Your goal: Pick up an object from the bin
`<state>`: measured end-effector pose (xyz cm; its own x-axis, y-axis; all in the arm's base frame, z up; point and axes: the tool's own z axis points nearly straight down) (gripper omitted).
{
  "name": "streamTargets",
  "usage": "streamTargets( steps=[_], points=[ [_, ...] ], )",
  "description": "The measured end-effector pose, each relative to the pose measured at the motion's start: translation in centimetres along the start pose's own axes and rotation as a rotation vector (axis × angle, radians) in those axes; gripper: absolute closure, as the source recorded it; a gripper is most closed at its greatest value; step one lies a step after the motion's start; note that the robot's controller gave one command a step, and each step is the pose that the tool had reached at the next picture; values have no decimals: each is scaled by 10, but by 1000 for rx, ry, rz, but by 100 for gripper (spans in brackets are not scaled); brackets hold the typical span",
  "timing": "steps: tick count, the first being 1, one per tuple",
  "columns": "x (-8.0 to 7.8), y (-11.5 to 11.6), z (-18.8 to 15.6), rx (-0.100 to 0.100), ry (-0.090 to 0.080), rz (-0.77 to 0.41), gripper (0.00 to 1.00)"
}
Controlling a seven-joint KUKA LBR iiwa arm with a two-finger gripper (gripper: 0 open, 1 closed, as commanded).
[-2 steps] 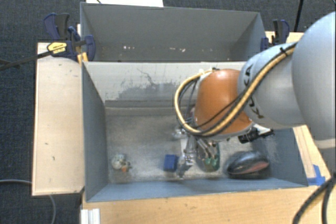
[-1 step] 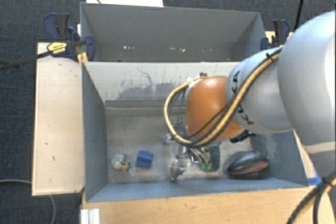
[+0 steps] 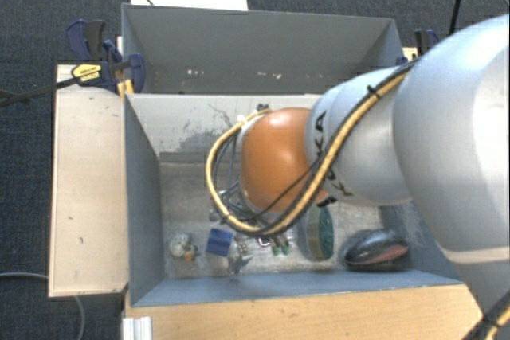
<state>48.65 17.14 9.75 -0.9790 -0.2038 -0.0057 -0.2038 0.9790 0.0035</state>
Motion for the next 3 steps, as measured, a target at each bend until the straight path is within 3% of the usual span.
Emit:
streamTargets(
  steps=[1, 2, 3],
  points=[
    [0, -3, 1, 3, 2, 10, 100],
    [1, -77, -100, 5, 0, -396, 100],
    [-3, -44, -174, 3, -2, -735, 100]
  ],
)
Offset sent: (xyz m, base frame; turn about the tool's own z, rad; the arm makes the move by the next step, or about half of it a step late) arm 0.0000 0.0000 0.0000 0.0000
